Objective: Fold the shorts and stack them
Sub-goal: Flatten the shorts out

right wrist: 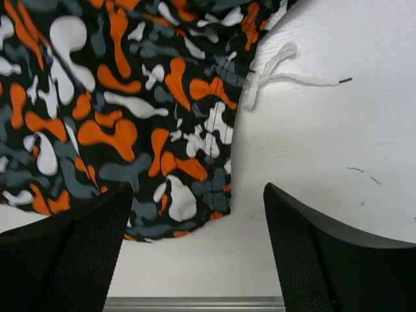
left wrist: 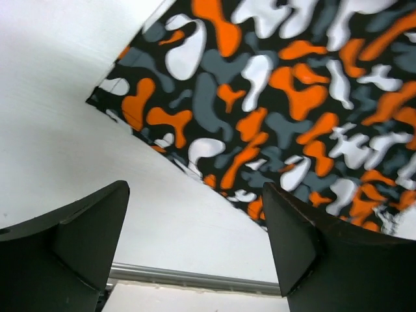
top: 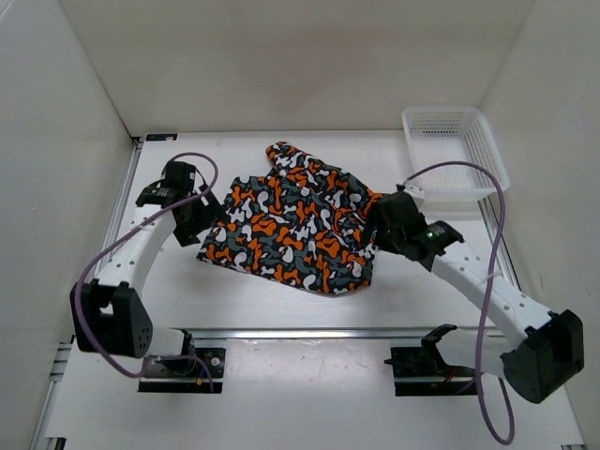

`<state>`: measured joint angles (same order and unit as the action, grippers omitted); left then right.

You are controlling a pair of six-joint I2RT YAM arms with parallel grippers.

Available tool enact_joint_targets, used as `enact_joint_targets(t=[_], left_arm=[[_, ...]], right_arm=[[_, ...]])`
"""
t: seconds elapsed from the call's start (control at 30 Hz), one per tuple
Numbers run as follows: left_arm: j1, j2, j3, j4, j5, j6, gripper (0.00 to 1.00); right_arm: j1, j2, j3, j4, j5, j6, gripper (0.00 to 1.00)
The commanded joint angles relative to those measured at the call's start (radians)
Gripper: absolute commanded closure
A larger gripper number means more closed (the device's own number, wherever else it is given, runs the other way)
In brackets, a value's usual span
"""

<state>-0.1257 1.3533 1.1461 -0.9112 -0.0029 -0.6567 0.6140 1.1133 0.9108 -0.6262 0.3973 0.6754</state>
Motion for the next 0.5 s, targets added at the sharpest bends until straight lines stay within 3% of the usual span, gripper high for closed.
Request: enact_joint_targets(t=[0.0,0.1,0.17,0.37,0.47], left_arm=[[0.018,0.062,-0.011,-0.038,-0.032,-0.021,0.05],[0.04,0.13,-0.04,0.0,-0.032,-0.044,0.05],[0.04,0.179,-0.055,0.021,-0.023,-0.053,0.16],[0.086,0.266,-0.086,0.072,-0.014,-0.044,0.18],[0.109,0.338,-0.086,0.1,0.0,-0.034,0.18]], right_arm=[[-0.112,0.043,0.03,-0.063,-0.229,0.091,0.13],[-0.197,0.011,-0.082,0.015,-0.429,0.163,0.12],[-0.256,-0.027,-0.181,0.055,-0.55,0.222,0.12],[-0.375,-0.073,-0.41,0.221,-0.739,0.34,0.22],[-0.387,-0.044,-0.446,0.287,-0.781,0.36,0.22]])
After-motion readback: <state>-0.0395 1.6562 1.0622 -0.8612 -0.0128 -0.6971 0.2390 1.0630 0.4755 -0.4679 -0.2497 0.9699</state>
